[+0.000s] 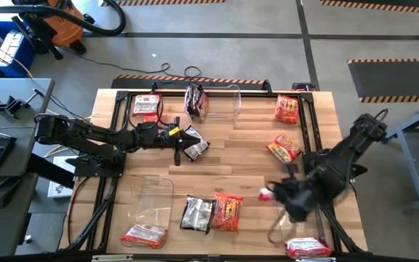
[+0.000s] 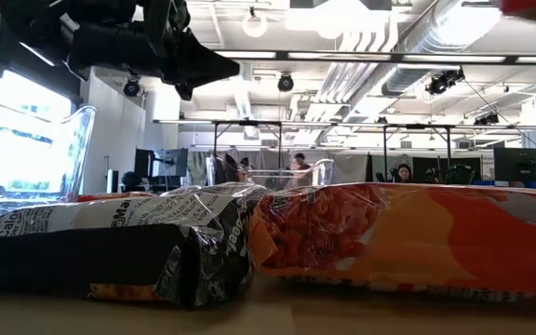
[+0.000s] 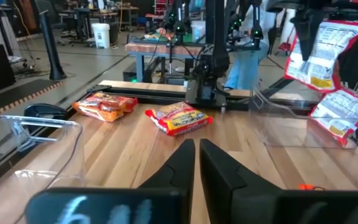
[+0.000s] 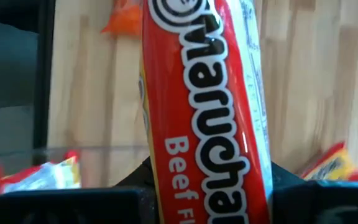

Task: Sort Maruchan noodles
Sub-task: Put the top right red noodle pack into the bottom right transparent bin

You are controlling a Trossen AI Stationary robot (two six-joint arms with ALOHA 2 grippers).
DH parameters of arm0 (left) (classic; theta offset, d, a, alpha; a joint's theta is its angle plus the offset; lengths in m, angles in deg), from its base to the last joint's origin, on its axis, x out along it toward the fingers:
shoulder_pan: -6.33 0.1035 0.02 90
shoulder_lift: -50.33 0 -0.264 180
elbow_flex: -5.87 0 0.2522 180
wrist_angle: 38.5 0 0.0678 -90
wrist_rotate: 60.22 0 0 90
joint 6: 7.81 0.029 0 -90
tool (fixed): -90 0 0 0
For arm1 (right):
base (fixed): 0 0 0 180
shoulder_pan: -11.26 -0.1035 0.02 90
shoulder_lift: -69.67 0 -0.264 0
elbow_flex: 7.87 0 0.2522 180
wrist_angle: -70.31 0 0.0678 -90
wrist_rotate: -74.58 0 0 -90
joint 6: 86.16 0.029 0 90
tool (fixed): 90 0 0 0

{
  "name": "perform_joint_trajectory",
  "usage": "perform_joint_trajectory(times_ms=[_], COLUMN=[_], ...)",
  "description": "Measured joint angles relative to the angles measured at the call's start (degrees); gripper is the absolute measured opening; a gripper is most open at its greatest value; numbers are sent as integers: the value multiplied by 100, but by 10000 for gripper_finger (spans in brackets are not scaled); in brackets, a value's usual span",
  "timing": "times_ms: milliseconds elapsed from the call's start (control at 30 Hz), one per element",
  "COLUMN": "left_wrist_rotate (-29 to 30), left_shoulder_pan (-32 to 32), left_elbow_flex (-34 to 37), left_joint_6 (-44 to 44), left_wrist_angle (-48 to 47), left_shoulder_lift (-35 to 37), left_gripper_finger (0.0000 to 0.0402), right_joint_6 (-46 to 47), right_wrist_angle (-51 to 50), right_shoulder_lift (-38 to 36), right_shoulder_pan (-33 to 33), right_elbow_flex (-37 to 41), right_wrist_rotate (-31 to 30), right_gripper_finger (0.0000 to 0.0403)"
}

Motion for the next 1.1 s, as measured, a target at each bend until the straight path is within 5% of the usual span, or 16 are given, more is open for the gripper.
perform_joint_trajectory(times_ms=[400,1100], left_wrist_rotate=[112,357], left_shoulder_pan=[-31,-228], left_elbow_flex=[-1,-4], left_joint_6=[-39,-83], left_wrist_angle=[20,-24], left_shoulder_lift=[0,0], left_gripper_finger=[12,12], right_joint_6=[2146,3188], right_wrist_angle=[-252,378], right_shoulder_lift=[640,1945], right_shoulder_pan=[-1968,-2476], right_elbow_flex=[2,4], right_wrist_rotate=[-500,30], right_gripper_finger=[87,87])
